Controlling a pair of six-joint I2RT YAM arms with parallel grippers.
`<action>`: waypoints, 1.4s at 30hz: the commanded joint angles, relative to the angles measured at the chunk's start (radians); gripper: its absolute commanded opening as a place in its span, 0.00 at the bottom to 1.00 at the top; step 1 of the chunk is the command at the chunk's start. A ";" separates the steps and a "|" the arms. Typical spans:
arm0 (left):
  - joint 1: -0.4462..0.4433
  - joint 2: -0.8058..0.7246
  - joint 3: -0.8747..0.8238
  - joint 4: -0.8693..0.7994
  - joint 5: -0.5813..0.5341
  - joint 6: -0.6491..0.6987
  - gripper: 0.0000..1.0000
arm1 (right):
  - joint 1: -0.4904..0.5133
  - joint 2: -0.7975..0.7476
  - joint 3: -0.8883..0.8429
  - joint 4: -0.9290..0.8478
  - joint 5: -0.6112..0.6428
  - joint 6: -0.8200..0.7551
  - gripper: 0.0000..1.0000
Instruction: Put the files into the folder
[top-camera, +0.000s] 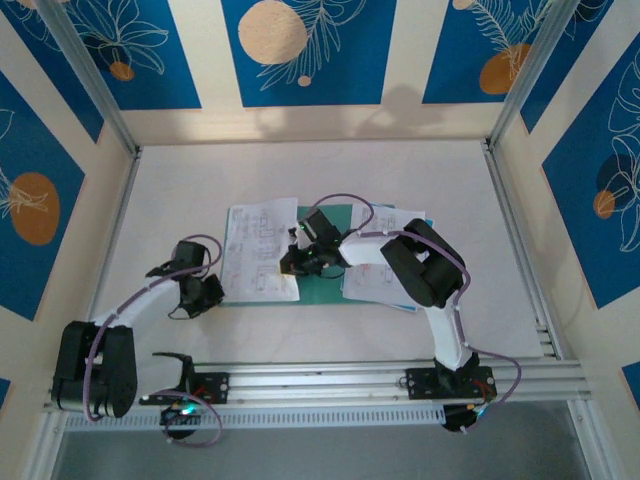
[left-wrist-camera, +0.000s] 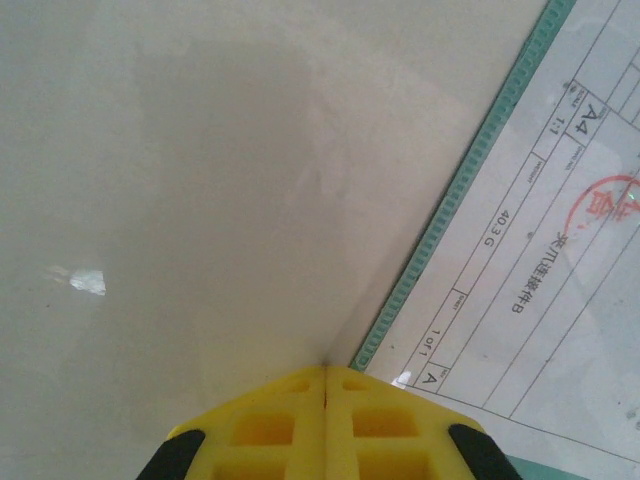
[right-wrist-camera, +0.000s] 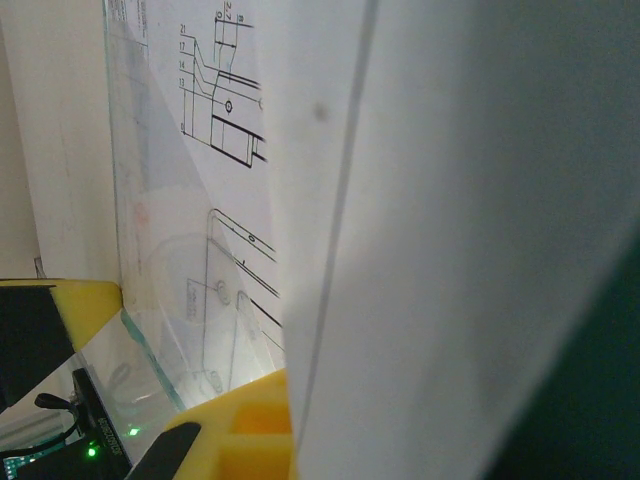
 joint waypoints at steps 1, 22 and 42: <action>0.006 0.024 -0.037 0.041 0.039 -0.012 0.00 | 0.020 -0.011 -0.018 -0.069 0.010 -0.012 0.01; 0.003 -0.070 0.020 -0.052 0.022 -0.005 0.00 | -0.061 -0.325 0.012 -0.456 0.266 0.023 0.76; -0.504 0.228 0.261 0.304 0.080 -0.248 0.00 | -0.126 -0.379 -0.057 -0.586 0.270 0.203 0.00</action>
